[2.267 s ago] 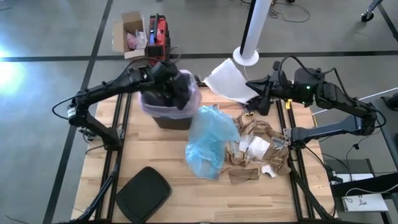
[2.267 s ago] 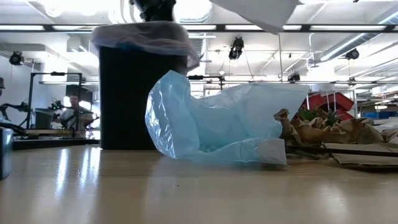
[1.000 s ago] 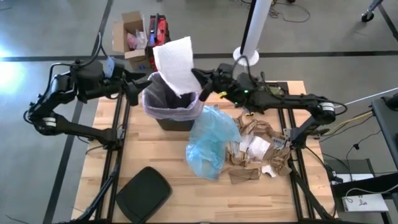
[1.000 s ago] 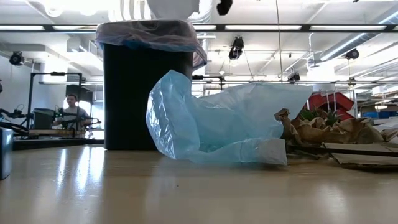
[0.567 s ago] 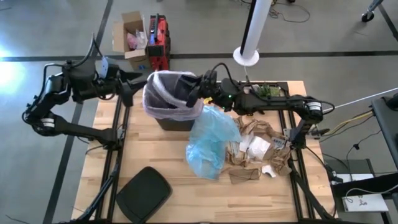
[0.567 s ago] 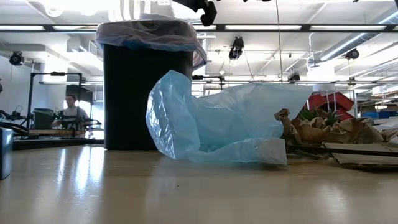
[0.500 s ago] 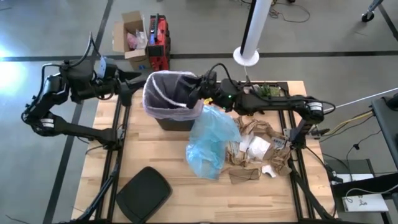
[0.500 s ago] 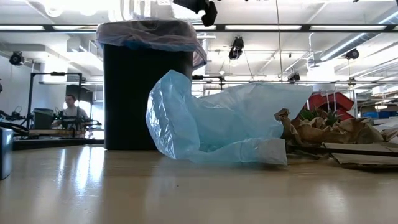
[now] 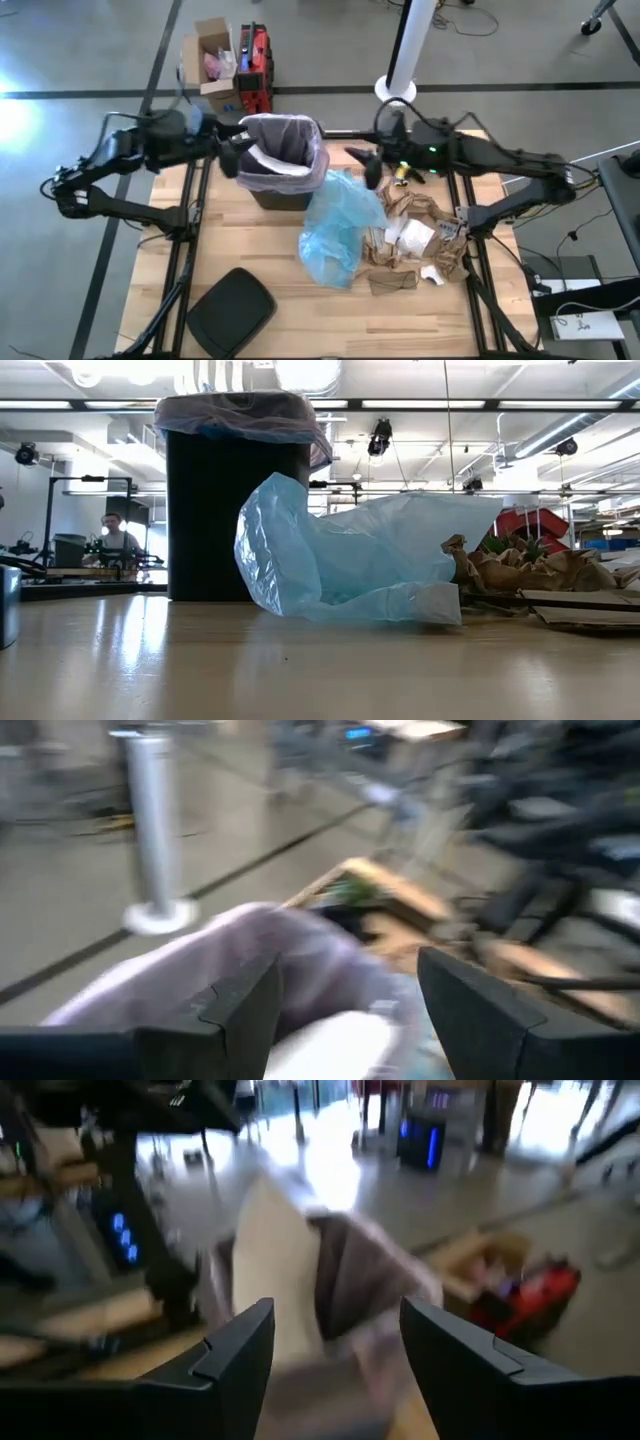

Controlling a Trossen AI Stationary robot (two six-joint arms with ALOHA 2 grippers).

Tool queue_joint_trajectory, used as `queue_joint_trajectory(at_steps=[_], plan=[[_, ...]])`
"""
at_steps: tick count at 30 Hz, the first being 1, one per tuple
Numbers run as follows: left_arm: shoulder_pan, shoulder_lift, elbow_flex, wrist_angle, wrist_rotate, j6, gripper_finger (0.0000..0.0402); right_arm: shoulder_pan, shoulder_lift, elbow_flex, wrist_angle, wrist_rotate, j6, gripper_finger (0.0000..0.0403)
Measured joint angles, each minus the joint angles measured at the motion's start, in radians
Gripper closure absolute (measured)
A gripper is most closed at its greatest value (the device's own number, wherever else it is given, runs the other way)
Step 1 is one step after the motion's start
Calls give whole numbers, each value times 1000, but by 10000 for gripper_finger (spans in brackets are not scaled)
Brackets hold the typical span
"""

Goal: Place trash/remove bag and relplace
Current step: Put the white plastic into the trash bin

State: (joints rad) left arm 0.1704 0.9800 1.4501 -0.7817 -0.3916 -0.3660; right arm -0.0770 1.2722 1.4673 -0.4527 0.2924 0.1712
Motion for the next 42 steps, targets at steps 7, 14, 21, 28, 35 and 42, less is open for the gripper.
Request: queue_joint_trajectory(at_steps=[7, 14, 21, 28, 35, 42], plan=[[3, 118, 146, -350, -48, -126, 210, 98, -109, -1, -307, 66, 133, 213], [2, 286, 436, -787, -136, -221, 234, 171, -127, -2, -399, 135, 170, 213], [19, 386, 410, -748, -120, -207, 254, 216, -109, -2, -411, 136, 178, 215], [20, 479, 272, -668, -78, -199, 267, 265, -123, -2, -411, 138, 193, 217], [19, 531, 203, -436, 61, -193, 258, 276, -129, -2, -443, 138, 237, 217], [19, 526, 253, -433, 103, -198, 233, 276, -133, -11, -548, 181, 334, 213]])
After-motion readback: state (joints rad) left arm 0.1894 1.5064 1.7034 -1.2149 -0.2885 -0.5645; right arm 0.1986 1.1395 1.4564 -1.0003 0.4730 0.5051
